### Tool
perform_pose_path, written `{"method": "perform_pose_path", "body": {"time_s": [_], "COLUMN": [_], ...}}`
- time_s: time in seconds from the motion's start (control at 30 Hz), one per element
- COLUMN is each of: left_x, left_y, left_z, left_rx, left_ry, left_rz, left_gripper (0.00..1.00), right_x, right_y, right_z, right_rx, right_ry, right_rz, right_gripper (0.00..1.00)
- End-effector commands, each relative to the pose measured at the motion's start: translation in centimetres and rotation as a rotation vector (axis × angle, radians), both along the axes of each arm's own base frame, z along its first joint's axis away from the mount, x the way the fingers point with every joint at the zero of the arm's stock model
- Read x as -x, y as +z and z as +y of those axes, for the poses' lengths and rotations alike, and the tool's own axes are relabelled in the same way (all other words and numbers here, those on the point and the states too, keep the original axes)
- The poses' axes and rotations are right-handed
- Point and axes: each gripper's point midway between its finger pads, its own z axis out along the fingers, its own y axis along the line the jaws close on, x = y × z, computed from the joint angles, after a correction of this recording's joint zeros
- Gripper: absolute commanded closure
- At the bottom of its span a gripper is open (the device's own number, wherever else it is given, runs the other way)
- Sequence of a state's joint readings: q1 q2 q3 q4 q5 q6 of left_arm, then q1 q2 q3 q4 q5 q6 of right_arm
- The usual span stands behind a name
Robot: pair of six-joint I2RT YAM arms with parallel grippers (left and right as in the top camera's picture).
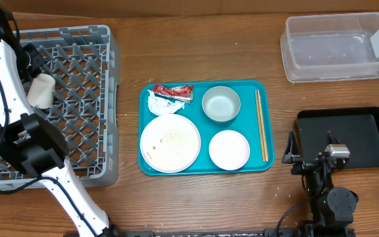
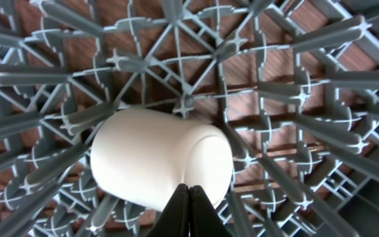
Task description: Sort waste into correct bins and load items into the dishwasher
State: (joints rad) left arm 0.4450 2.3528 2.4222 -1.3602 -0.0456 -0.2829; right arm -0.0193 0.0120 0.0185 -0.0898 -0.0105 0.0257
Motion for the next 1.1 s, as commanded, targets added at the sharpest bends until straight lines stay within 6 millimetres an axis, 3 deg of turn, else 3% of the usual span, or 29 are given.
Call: {"method": "perform_pose_path", "body": {"time_s": [0.0, 0.33, 0.63, 0.9, 1.0, 1.07], "left_x": [0.1, -0.3, 1.6, 5.5, 6.7, 6.8], "left_y": [-0.9, -2.6, -2.5, 0.9, 2.7, 4.9], "left_z": [-0.4, -1.8, 0.2, 4.2, 4.7, 3.6], "left_rx": [0.026, 0.105, 0.084, 0.100, 0.129, 0.227], "left_ry": [0.004, -0.044, 0.043, 0.257, 0.327, 0.332], "left_rz": [0.010, 0.000, 0.046, 0.043, 0.024, -0.043], "left_gripper": [0.96, 0.95, 0.96, 0.96, 0.96, 0.96], "right_x": [0.0, 0.0, 0.0, 0.0, 0.0, 0.0], "right_y": [-0.2, -0.2, -0.2, -0.2, -0.2, -0.2], "right_z": [-0.2, -0.2, -0.2, -0.2, -0.3, -0.2], "right_rx": [0.001, 0.001, 0.001, 0.001, 0.001, 0.001], "right_ry": [-0.013, -0.013, -0.013, -0.013, -0.013, -0.013], "right_rz": [-0.004, -0.004, -0.004, -0.004, -0.004, -0.004], "right_gripper": [0.00, 0.00, 0.00, 0.00, 0.00, 0.00]}}
